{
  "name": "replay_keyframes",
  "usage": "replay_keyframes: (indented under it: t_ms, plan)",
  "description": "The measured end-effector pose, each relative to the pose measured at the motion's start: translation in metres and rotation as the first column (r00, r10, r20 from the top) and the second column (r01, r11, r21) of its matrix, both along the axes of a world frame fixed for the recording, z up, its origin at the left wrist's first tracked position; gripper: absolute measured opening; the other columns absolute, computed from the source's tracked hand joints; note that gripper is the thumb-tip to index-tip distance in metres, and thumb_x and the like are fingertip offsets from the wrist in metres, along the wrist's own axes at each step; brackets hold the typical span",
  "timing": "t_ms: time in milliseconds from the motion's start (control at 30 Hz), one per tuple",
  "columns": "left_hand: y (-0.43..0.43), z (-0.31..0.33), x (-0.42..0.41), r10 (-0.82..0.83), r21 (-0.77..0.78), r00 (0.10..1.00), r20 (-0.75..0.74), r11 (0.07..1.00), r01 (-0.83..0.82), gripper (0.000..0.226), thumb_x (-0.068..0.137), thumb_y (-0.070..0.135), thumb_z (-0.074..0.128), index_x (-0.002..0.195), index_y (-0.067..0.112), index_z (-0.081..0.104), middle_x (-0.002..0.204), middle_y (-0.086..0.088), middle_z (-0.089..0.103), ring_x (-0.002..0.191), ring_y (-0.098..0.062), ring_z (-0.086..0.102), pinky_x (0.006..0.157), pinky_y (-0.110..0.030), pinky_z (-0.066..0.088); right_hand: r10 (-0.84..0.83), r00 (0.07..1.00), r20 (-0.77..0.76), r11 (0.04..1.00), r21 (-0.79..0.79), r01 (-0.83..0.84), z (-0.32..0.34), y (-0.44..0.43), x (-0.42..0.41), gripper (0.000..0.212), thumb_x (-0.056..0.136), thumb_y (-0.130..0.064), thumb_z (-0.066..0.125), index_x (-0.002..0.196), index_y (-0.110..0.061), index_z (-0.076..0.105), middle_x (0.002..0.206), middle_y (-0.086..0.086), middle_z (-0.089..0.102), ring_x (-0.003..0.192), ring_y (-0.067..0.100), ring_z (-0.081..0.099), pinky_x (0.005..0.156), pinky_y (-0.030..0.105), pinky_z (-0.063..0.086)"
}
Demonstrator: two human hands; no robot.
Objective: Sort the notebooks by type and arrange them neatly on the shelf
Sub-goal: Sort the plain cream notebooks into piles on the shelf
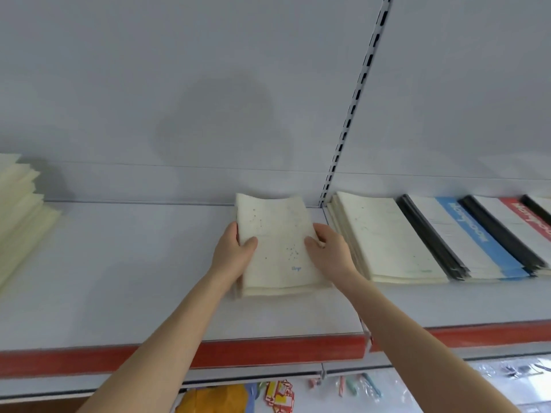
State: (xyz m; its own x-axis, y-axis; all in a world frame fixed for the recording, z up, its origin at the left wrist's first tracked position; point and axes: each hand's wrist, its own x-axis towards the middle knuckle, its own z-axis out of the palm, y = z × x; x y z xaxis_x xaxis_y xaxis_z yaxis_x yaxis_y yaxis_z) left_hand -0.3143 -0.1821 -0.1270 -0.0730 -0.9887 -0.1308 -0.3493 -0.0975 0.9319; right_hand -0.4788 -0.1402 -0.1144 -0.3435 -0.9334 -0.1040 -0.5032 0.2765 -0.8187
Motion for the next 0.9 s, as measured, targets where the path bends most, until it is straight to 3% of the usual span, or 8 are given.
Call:
replay_keyframes:
  t_ms: [100, 233, 333, 433, 567, 667, 767, 900]
  plan:
    - [-0.004, -0.008, -0.003, 0.002, -0.032, 0.985, 0.173, 0.999, 0.004, 0.025, 0.086, 0.014, 0.055, 0.109, 0.005, 0.05, 0.111, -0.011, 0.054, 0.105, -0.028, 0.052, 0.09, -0.038, 0.043, 0.035, 0.998, -0.058, 0.998, 0.062, -0.031, -0.005, 0.005, 0.001, 0.043, 0.096, -0.014, 0.044, 0.138, -0.007, 0.04, 0.139, 0.005, 0.046, 0.128, 0.02, 0.042, 0.099, 0.024, 0.033]
    - [-0.006, -0.007, -0.004, 0.023, -0.008, 0.994, 0.103, 1.0, -0.023, 0.025, 0.084, 0.009, 0.055, 0.109, 0.008, 0.051, 0.109, -0.009, 0.06, 0.1, -0.028, 0.058, 0.087, -0.039, 0.047, 0.011, 1.0, 0.007, 0.999, 0.038, -0.011, -0.011, 0.008, -0.001, 0.045, 0.095, -0.015, 0.047, 0.139, -0.009, 0.037, 0.137, 0.003, 0.047, 0.127, 0.018, 0.043, 0.096, 0.022, 0.034]
    - [-0.006, -0.004, -0.011, 0.024, -0.022, 0.998, 0.064, 1.0, -0.022, 0.033, 0.082, 0.004, 0.054, 0.114, 0.009, 0.052, 0.109, -0.006, 0.06, 0.1, -0.025, 0.058, 0.085, -0.033, 0.047, -0.033, 0.999, 0.034, 0.999, 0.028, 0.032, -0.012, 0.002, -0.009, 0.042, 0.092, -0.012, 0.049, 0.134, -0.01, 0.045, 0.126, 0.002, 0.055, 0.119, 0.018, 0.051, 0.098, 0.029, 0.042]
    - [-0.008, -0.004, -0.023, 0.005, -0.024, 0.999, 0.041, 1.0, -0.004, 0.039, 0.082, 0.003, 0.052, 0.12, 0.012, 0.05, 0.113, -0.004, 0.059, 0.104, -0.024, 0.056, 0.088, -0.032, 0.046, -0.082, 0.996, 0.019, 0.997, 0.015, 0.082, -0.008, -0.002, -0.018, 0.025, 0.089, -0.008, 0.048, 0.111, -0.012, 0.057, 0.1, 0.001, 0.063, 0.096, 0.022, 0.059, 0.08, 0.03, 0.046]
    - [-0.011, -0.005, -0.028, -0.031, -0.04, 0.995, 0.099, 0.999, 0.035, 0.039, 0.085, 0.003, 0.048, 0.123, 0.013, 0.045, 0.113, -0.001, 0.056, 0.105, -0.021, 0.054, 0.08, -0.024, 0.038, -0.035, 0.998, -0.053, 0.998, 0.058, 0.038, -0.006, -0.002, -0.02, 0.034, 0.093, -0.009, 0.045, 0.128, -0.006, 0.047, 0.119, 0.012, 0.058, 0.112, 0.026, 0.052, 0.089, 0.028, 0.04]
    - [-0.006, -0.004, -0.027, -0.061, -0.122, 0.966, 0.252, 0.988, 0.094, 0.044, 0.091, 0.01, 0.048, 0.133, 0.01, 0.037, 0.131, -0.007, 0.049, 0.12, -0.025, 0.047, 0.087, -0.025, 0.036, 0.034, 0.993, -0.113, 0.996, 0.082, -0.025, -0.003, -0.004, -0.021, 0.043, 0.096, -0.012, 0.043, 0.138, -0.006, 0.037, 0.132, 0.009, 0.05, 0.121, 0.023, 0.046, 0.091, 0.023, 0.035]
    - [0.011, 0.003, -0.015, -0.051, -0.223, 0.862, 0.505, 0.957, 0.188, 0.059, 0.097, 0.025, 0.043, 0.147, 0.008, 0.018, 0.154, -0.013, 0.019, 0.142, -0.023, 0.016, 0.112, -0.029, 0.016, 0.129, 0.951, -0.282, 0.991, 0.059, -0.117, 0.009, -0.01, -0.02, 0.044, 0.097, -0.016, 0.043, 0.139, -0.005, 0.036, 0.141, 0.009, 0.043, 0.13, 0.023, 0.039, 0.1, 0.025, 0.031]
    - [0.041, 0.021, 0.029, -0.002, -0.309, 0.701, 0.713, 0.897, 0.317, 0.052, 0.098, 0.031, 0.038, 0.144, 0.007, 0.029, 0.152, -0.013, 0.024, 0.143, -0.025, 0.017, 0.114, -0.034, 0.016, 0.205, 0.835, -0.51, 0.966, -0.034, -0.258, 0.034, -0.027, -0.004, 0.045, 0.097, -0.022, 0.044, 0.138, -0.006, 0.038, 0.145, 0.008, 0.038, 0.136, 0.023, 0.03, 0.109, 0.027, 0.021]
